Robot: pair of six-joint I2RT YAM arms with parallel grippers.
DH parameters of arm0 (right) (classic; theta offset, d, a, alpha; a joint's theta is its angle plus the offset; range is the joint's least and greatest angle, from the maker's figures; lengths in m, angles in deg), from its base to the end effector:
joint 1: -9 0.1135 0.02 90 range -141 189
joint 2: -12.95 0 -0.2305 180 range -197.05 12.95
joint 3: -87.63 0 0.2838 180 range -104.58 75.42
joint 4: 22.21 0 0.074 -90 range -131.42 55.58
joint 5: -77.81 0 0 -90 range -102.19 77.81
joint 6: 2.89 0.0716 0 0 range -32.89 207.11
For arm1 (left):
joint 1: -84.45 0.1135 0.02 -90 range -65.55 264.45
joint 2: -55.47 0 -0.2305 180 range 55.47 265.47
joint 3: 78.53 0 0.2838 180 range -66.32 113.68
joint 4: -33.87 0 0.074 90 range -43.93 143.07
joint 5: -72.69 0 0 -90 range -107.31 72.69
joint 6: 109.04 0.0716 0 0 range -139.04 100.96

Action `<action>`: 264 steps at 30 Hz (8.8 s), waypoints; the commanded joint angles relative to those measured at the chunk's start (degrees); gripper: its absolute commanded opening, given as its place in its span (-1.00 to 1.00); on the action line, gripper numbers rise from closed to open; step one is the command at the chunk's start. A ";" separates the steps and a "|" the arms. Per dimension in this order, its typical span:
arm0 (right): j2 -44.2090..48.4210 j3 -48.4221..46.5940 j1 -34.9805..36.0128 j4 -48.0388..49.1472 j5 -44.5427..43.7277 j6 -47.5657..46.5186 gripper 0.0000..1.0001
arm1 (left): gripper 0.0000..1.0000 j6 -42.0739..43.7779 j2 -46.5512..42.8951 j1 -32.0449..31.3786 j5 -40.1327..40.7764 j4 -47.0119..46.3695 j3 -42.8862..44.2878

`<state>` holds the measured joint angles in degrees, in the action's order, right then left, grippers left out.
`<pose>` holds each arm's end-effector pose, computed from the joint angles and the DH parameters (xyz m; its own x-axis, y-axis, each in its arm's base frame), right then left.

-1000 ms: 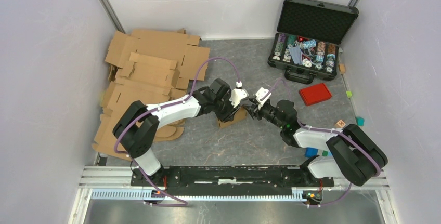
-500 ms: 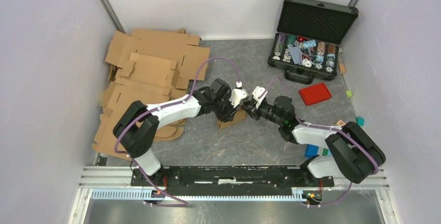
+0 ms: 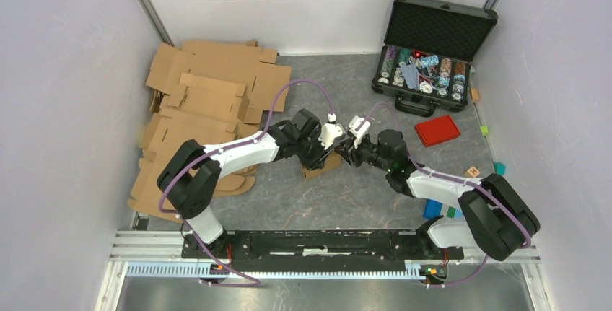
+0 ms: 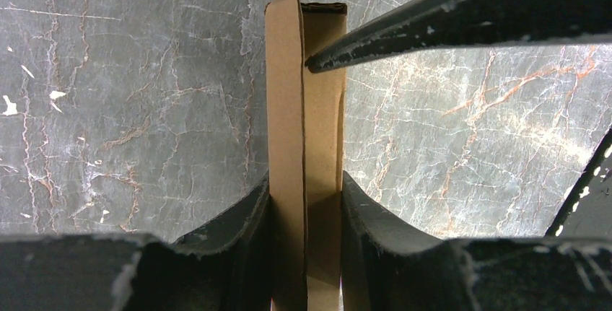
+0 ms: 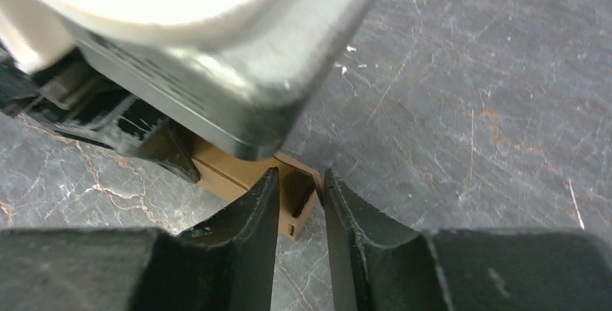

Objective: Fold the paper box
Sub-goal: Close the paper box at the center of the board.

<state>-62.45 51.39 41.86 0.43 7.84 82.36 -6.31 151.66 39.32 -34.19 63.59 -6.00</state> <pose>0.2533 0.1928 0.1172 -0.1730 -0.2044 -0.9635 -0.8027 0.5961 0.0177 0.2603 -0.2909 0.1144 -0.3760 0.6765 -0.6332 0.9055 0.4134 -0.0959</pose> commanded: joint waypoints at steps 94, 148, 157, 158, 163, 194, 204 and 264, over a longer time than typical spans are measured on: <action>-3.46 -17.83 -0.61 -27.59 0.99 21.34 -1.00 | -0.52 1.91 3.93 -2.25 3.34 3.04 3.72; 9.87 -2.51 0.89 -20.29 -6.77 17.02 -0.53 | -0.83 1.48 4.43 -2.77 3.61 2.61 4.26; 13.09 -0.49 -1.25 -17.20 -6.86 18.19 -0.44 | -0.83 1.41 4.46 -2.86 3.24 2.61 4.37; 13.44 -0.32 -1.53 -16.68 -7.35 18.00 -0.43 | -0.83 1.41 4.45 -2.84 3.18 2.66 4.37; 14.30 1.29 -2.24 -11.10 -7.64 17.16 -0.43 | -0.83 1.41 4.39 -2.84 2.91 2.79 4.46; 2.57 2.74 -3.78 8.47 -5.76 30.05 -0.31 | -0.83 1.18 4.32 -2.86 2.55 2.87 4.54; 2.06 1.04 -3.77 1.63 -5.11 25.78 -0.45 | -0.82 1.23 4.66 -2.86 2.47 2.87 4.64; 0.40 -8.38 -4.56 -12.17 5.39 38.70 -0.31 | -0.83 0.84 5.75 -3.00 2.56 3.44 5.34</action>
<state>-61.75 45.71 36.77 -13.55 9.37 119.91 -7.21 155.09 37.07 -31.35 66.83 -1.33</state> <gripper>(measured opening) 0.349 0.389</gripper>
